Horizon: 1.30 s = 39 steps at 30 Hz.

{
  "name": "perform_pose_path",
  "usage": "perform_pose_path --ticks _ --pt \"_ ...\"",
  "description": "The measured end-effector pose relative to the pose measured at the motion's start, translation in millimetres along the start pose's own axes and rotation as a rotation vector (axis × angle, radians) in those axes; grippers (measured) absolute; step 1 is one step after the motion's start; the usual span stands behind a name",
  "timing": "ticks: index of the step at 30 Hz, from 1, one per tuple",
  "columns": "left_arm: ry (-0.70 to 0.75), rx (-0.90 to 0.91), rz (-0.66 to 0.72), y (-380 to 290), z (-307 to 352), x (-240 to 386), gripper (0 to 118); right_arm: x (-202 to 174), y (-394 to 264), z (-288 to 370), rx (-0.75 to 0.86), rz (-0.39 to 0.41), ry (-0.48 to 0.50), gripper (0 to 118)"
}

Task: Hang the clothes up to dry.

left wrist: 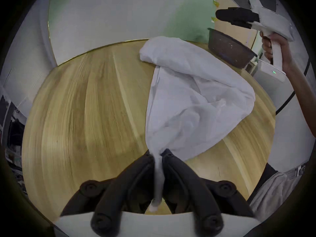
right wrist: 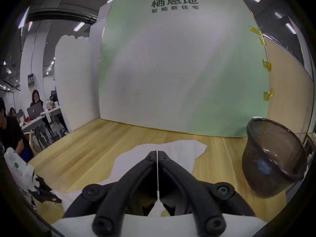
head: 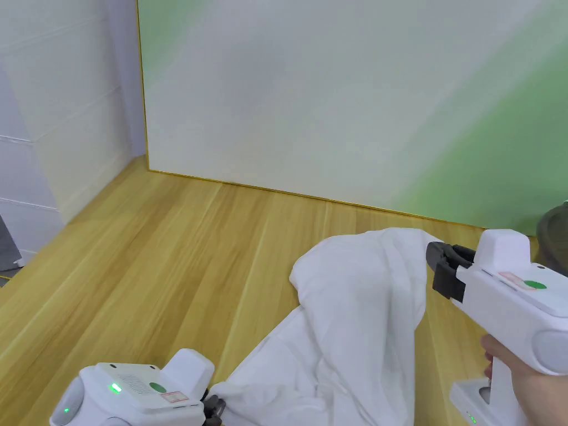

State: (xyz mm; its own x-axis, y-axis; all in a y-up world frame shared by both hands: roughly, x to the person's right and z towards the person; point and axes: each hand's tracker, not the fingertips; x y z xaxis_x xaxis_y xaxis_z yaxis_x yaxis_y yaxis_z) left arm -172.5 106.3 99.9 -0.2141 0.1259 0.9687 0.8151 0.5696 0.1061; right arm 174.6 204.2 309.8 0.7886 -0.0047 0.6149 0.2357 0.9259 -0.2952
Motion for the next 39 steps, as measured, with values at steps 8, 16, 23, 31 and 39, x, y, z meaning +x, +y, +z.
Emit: perform_pose_path --ticks 8,16,23,31,39 --pt "0.0 0.0 0.013 0.4 -1.6 -0.5 7 62.4 70.8 -129.2 -0.291 -0.115 -0.019 117" --pt "-0.039 -0.005 0.053 -0.2 0.4 -11.9 7 124.0 50.1 -262.2 -0.647 -0.429 -0.242 113" --pt "-0.041 0.011 0.09 2.4 -2.2 -16.2 7 119.0 23.3 -291.3 -0.782 -0.323 -0.242 75" --pt "-0.014 0.041 0.124 4.3 -8.5 -19.4 7 115.9 19.8 -276.4 -0.693 -0.281 -0.217 9" --pt "0.077 0.287 0.328 35.4 21.8 -53.8 7 112.0 101.7 -172.0 -0.305 -0.161 -0.186 9"
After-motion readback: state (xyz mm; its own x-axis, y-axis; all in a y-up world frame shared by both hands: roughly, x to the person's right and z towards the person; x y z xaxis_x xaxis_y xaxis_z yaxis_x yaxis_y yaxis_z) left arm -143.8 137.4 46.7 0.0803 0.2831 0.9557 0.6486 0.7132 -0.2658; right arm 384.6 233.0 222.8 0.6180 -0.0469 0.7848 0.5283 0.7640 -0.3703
